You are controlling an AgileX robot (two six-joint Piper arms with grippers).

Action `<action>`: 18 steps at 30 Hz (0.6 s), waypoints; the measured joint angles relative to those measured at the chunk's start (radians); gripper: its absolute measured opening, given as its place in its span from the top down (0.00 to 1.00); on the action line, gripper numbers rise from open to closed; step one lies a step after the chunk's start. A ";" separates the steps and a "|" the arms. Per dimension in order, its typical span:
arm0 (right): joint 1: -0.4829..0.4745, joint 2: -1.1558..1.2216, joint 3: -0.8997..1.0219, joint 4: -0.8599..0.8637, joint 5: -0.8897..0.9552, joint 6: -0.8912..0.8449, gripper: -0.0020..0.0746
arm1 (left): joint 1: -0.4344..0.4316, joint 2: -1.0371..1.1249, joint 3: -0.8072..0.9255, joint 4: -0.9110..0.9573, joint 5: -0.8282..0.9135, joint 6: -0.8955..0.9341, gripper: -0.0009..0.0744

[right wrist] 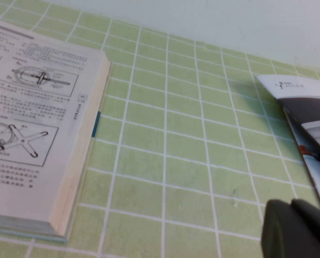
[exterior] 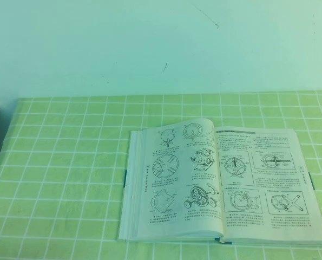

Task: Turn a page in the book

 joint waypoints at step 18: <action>0.000 0.000 0.000 0.000 0.000 0.000 0.98 | 0.000 0.000 0.000 0.053 -0.002 0.000 0.99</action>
